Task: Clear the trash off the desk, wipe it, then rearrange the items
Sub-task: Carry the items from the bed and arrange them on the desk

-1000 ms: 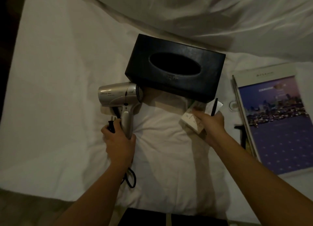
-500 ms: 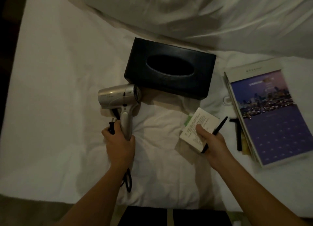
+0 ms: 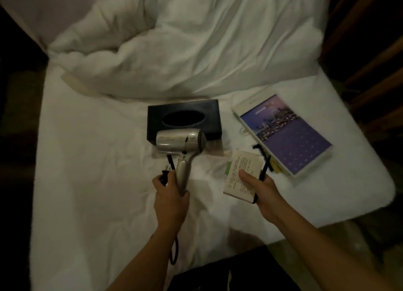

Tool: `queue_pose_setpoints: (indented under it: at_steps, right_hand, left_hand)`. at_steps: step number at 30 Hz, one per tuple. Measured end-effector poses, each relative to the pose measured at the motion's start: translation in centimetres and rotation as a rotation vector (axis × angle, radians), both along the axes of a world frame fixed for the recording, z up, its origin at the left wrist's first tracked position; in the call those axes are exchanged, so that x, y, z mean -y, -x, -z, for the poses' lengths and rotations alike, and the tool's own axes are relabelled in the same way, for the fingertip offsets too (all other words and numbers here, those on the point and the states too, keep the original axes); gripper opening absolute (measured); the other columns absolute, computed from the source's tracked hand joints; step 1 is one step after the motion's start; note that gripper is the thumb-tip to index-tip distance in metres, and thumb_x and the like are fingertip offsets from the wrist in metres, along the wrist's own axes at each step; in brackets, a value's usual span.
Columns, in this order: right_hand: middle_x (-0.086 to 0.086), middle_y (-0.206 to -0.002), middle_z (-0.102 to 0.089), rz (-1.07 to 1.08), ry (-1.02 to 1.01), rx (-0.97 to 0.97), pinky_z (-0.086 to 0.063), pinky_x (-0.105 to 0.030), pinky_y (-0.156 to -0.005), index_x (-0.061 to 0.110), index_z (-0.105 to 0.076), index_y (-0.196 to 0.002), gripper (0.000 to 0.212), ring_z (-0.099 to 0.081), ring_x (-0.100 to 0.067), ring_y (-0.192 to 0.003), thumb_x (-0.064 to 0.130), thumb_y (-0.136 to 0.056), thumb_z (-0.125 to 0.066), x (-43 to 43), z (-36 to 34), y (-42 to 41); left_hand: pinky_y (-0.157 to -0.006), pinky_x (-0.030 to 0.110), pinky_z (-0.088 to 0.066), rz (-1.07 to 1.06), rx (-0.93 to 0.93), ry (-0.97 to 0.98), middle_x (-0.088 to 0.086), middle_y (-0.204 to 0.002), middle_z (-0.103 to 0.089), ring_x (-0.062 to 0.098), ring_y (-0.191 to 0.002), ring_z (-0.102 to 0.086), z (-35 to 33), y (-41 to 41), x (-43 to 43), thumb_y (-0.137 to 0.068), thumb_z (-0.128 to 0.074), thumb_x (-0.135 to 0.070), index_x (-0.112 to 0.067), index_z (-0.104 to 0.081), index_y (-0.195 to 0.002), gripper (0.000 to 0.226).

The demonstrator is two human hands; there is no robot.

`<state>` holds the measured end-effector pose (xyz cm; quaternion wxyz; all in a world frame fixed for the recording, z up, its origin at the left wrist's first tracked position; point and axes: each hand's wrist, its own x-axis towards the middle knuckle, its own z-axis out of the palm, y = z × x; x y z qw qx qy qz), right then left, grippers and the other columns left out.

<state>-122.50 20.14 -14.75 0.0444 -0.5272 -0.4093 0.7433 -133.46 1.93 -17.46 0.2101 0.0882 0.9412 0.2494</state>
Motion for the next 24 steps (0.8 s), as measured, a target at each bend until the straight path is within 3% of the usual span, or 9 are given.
queue_pose_setpoints:
  at_steps: [3, 7, 10, 15, 18, 22, 24]
  right_hand:
    - [-0.006, -0.108, -0.069, 0.078, -0.018, -0.059, -0.055, -0.038, -0.078, 0.013, -0.061, -0.117, 0.036, -0.065, -0.024, -0.099, 0.014, -0.083, -0.069, 0.3, -3.4, -2.6]
    - [-0.007, -0.106, -0.070, 0.177, -0.023, -0.113, -0.054, -0.037, -0.078, 0.011, -0.063, -0.114, 0.034, -0.066, -0.024, -0.098, 0.013, -0.081, -0.070, 0.6, -8.0, -7.8]
    - [-0.009, -0.111, -0.069, 0.269, -0.022, -0.150, -0.053, -0.041, -0.087, 0.009, -0.061, -0.118, 0.039, -0.065, -0.026, -0.101, 0.011, -0.081, -0.070, 0.4, -11.0, -12.6]
    - [-0.010, -0.115, -0.067, 0.385, -0.078, -0.179, -0.047, -0.048, -0.098, 0.013, -0.059, -0.119, 0.039, -0.062, -0.028, -0.107, 0.010, -0.081, -0.070, -0.2, -15.9, -20.9]
    - [-0.008, -0.112, -0.066, 0.469, -0.116, -0.178, -0.048, -0.050, -0.097, 0.019, -0.058, -0.105, 0.029, -0.062, -0.029, -0.106, 0.011, -0.080, -0.072, -0.7, -18.1, -25.4]
    - [-0.008, -0.106, -0.066, 0.618, -0.148, -0.156, -0.050, -0.047, -0.093, 0.015, -0.054, -0.110, 0.037, -0.062, -0.027, -0.101, 0.014, -0.078, -0.074, -1.3, -20.2, -30.9]
    - [-0.006, -0.095, -0.065, 0.718, -0.164, -0.148, -0.050, -0.043, -0.084, 0.016, -0.053, -0.097, 0.023, -0.062, -0.024, -0.091, 0.012, -0.082, -0.070, -1.7, -21.0, -33.4]
  left_hand:
    - [-0.079, 0.040, -0.055, 0.070, -0.012, -0.039, 0.007, -0.136, -0.024, 0.031, -0.094, -0.059, -4.2, -1.2, -1.8, -0.080, -0.072, -0.020, -0.020, -0.041, -0.131, 0.060]
    - [-0.068, 0.042, -0.059, 0.170, -0.022, -0.091, 0.000, -0.131, -0.023, 0.026, -0.085, -0.058, -8.7, -5.1, -4.0, -0.080, -0.071, -0.023, -0.025, -0.038, -0.129, 0.059]
    - [-0.065, 0.041, -0.059, 0.271, -0.074, -0.115, 0.002, -0.130, -0.024, 0.027, -0.082, -0.058, -11.6, -9.1, -5.5, -0.080, -0.070, -0.023, -0.025, -0.038, -0.130, 0.059]
    - [-0.076, 0.037, -0.057, 0.441, -0.158, -0.127, 0.009, -0.132, -0.026, 0.027, -0.090, -0.058, -16.1, -16.3, -8.0, -0.081, -0.067, -0.027, -0.024, -0.034, -0.135, 0.064]
    - [-0.082, 0.037, -0.054, 0.571, -0.199, -0.136, 0.013, -0.134, -0.028, 0.029, -0.094, -0.059, -18.4, -20.0, -10.2, -0.082, -0.068, -0.026, -0.020, -0.037, -0.136, 0.062]
    - [-0.083, 0.037, -0.052, 0.758, -0.208, -0.180, 0.013, -0.131, -0.030, 0.030, -0.097, -0.057, -20.4, -24.6, -14.0, -0.083, -0.068, -0.025, -0.017, -0.037, -0.137, 0.063]
    - [-0.083, 0.036, -0.051, 0.854, -0.202, -0.220, 0.013, -0.129, -0.031, 0.029, -0.097, -0.055, -20.9, -26.6, -16.4, -0.083, -0.067, -0.023, -0.015, -0.036, -0.139, 0.065]
